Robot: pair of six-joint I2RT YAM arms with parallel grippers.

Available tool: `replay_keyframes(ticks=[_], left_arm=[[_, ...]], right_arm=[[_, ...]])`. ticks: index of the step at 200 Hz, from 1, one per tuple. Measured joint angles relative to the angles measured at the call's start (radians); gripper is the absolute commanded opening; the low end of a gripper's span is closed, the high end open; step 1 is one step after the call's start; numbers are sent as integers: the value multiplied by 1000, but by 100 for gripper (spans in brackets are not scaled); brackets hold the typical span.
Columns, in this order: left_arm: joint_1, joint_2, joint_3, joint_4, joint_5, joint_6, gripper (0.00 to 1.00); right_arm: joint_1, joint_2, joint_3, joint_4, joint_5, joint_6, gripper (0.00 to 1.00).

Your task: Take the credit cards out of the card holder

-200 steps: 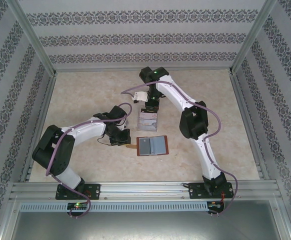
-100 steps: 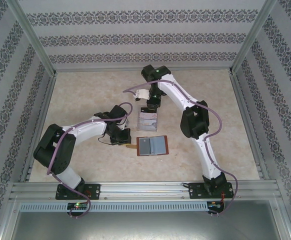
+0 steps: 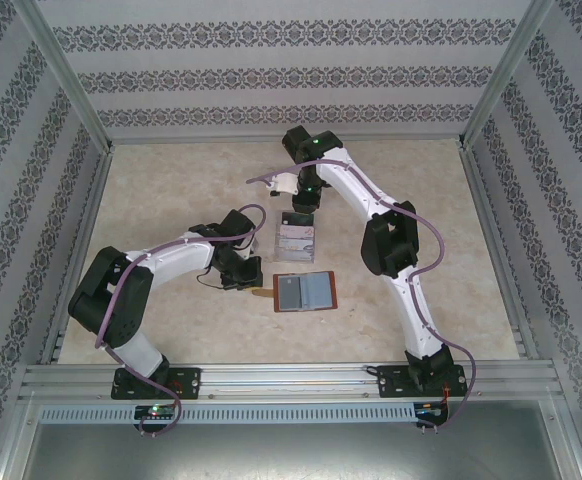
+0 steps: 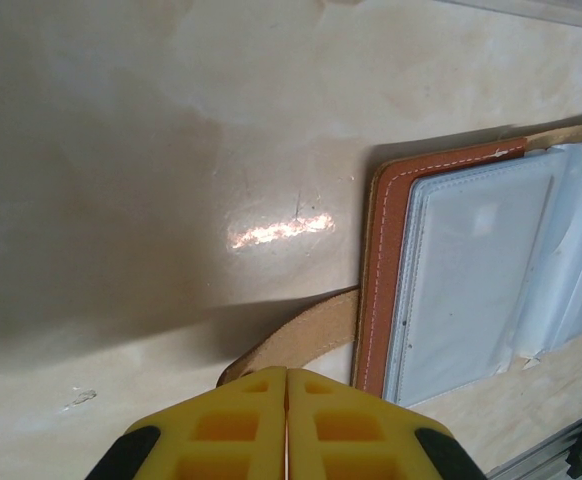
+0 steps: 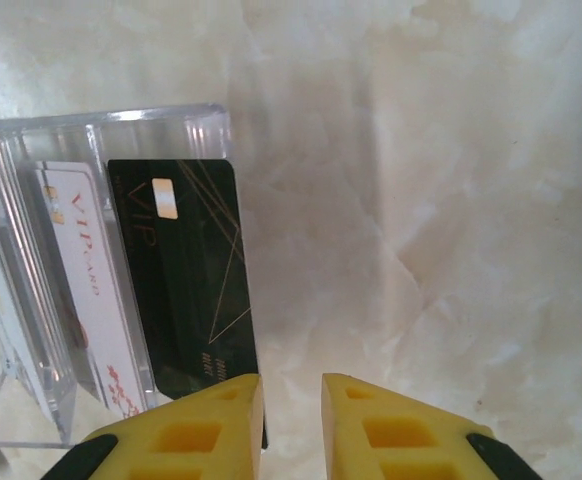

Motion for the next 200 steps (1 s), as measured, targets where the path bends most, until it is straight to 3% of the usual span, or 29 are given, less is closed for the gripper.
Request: replay_keyframes(ticks=[80,200], left_arm=[[0,0,6,0,1,0,8],[0,0,9,8,29,0,8]], right_arm=[[0,-23,-32,39,2,45,23],[58,-392,-534,338,-14,314,19]])
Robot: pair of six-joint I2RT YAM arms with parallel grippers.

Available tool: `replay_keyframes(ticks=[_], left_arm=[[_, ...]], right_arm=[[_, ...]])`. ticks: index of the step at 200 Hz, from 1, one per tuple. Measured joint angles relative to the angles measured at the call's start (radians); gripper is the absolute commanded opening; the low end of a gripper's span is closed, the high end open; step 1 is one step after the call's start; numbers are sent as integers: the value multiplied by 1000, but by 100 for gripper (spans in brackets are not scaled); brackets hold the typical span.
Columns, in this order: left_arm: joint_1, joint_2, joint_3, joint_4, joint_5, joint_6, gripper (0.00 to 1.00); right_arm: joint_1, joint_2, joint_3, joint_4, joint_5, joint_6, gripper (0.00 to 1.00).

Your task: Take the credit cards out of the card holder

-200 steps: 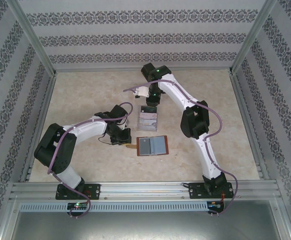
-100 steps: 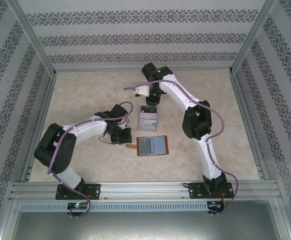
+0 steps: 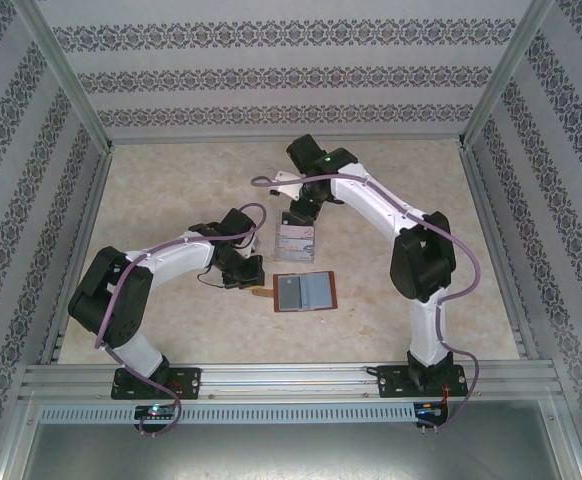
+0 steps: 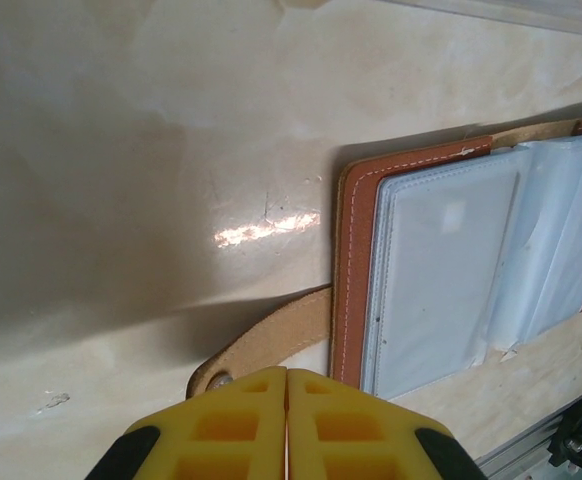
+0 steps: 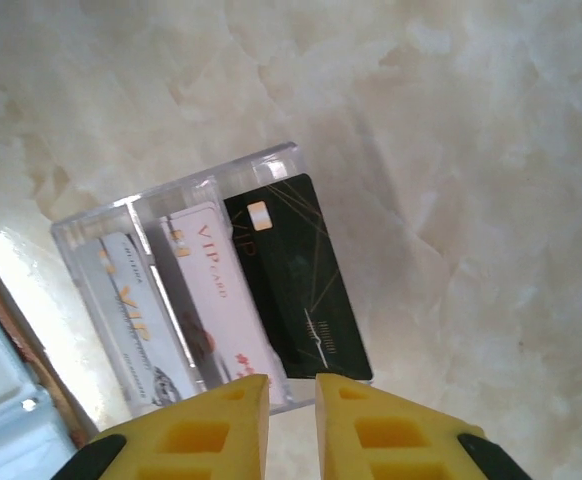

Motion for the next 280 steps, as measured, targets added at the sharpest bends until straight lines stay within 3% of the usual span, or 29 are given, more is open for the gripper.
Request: replay_keyframes(ticks=[74,171,225,280], left_arm=[[0,15,0,25,21,3,8],[0,39,0,55,43,3,8],[0,59,0,64,56,3,8],[0,95,-6,73,74,9,7]], right_arm=[[64,-186,-255,150,2,283,15],[187,-459,-658,393,40,731,1],[217,-506,-766,453,6,1019,1],[217,-507,-838,522,-118,1254,8]])
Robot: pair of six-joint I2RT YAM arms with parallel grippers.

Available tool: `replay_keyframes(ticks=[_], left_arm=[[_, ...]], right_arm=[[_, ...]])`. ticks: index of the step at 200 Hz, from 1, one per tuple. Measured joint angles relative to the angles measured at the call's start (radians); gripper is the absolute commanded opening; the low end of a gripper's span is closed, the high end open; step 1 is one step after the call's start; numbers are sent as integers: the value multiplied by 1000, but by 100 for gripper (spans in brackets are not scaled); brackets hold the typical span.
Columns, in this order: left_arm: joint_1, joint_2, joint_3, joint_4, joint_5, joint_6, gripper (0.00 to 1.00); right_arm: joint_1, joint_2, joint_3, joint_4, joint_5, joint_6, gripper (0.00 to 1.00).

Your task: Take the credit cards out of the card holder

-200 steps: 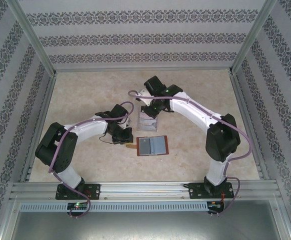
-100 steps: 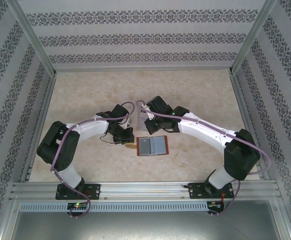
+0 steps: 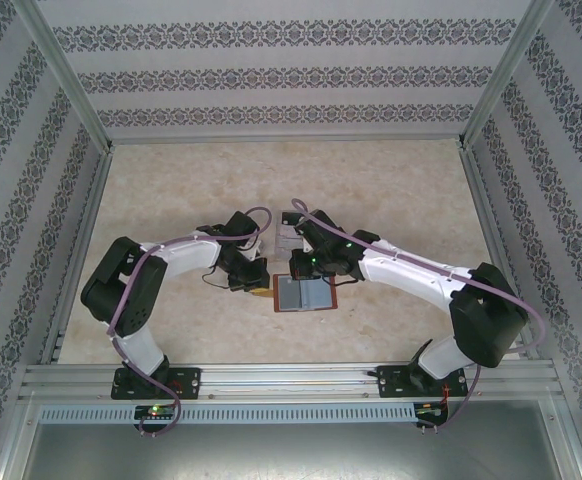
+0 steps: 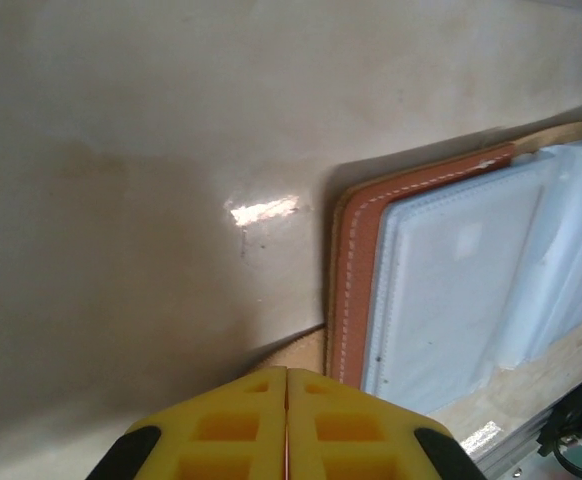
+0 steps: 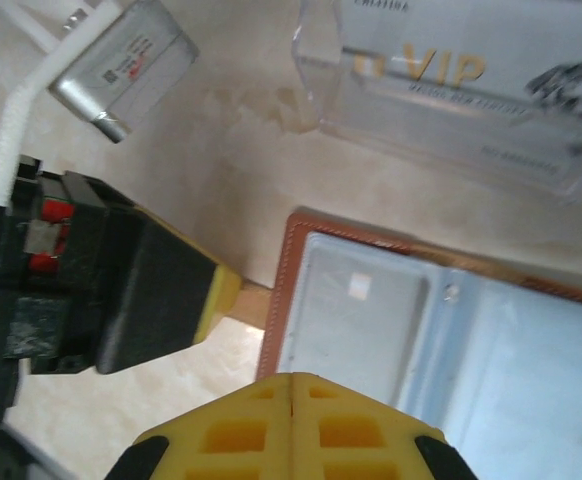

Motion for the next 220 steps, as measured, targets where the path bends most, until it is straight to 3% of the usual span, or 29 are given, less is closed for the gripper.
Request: replay_keyframes(ticks=[74,220], left_arm=[[0,10,-14,3,3,24,7],[6,10,-25,19,22,25,7]], right_arm=[[2,149,-8,85,-140,139,18],[20,262,-1,77,-168,153,31]])
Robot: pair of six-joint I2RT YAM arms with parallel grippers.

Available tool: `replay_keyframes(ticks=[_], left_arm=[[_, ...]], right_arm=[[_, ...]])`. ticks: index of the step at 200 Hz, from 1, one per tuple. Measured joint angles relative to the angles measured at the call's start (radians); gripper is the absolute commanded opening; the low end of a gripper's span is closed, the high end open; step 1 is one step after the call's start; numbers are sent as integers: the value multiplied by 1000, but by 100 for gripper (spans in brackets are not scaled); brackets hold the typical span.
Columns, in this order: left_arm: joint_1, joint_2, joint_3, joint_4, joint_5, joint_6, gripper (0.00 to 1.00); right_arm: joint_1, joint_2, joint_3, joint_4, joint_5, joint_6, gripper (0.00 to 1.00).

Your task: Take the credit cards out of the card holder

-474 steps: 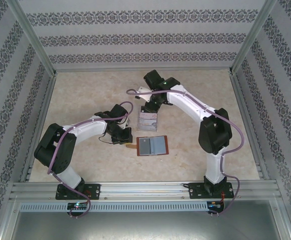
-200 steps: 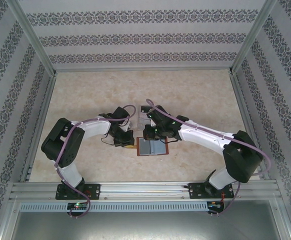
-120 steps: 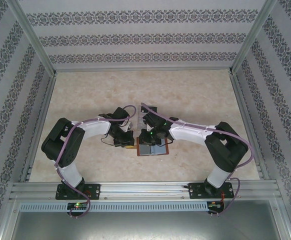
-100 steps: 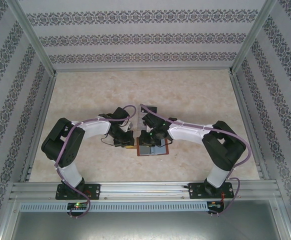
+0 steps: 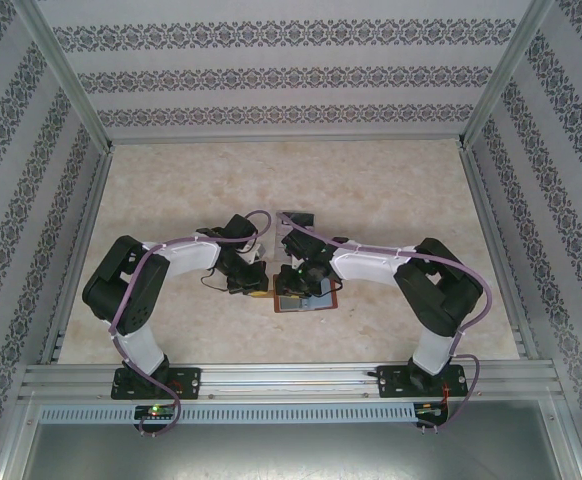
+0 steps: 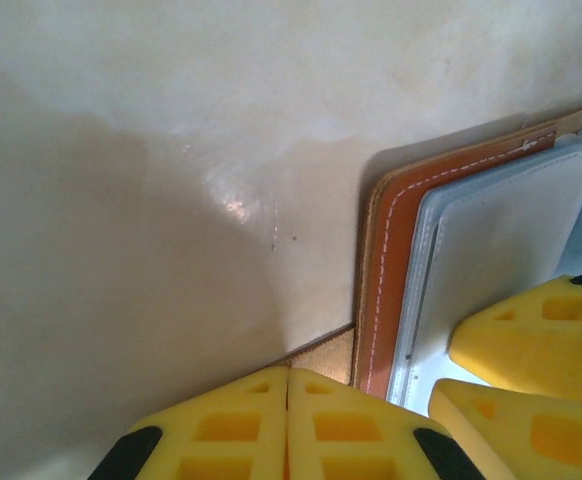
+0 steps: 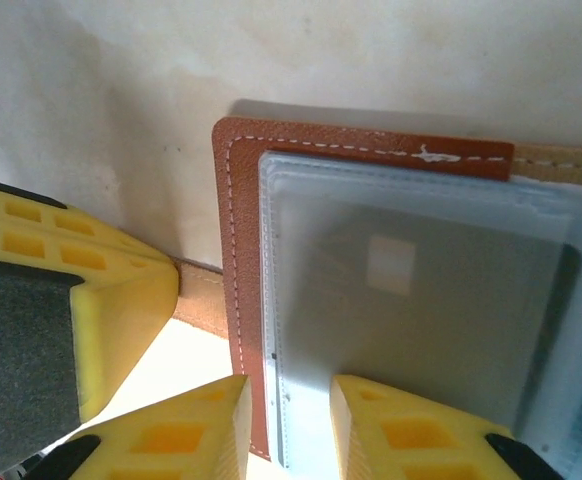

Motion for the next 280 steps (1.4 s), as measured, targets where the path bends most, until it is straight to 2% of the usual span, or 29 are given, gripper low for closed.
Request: replay_keyframes(ticks=[116,280], left_arm=[[0,0,0,0,0,1,7],[0,0,0,0,4,15,7]], right_arm=[[8,-7,50,-150,114,-23,44],[34,-9,116,-400,335,-80,51]])
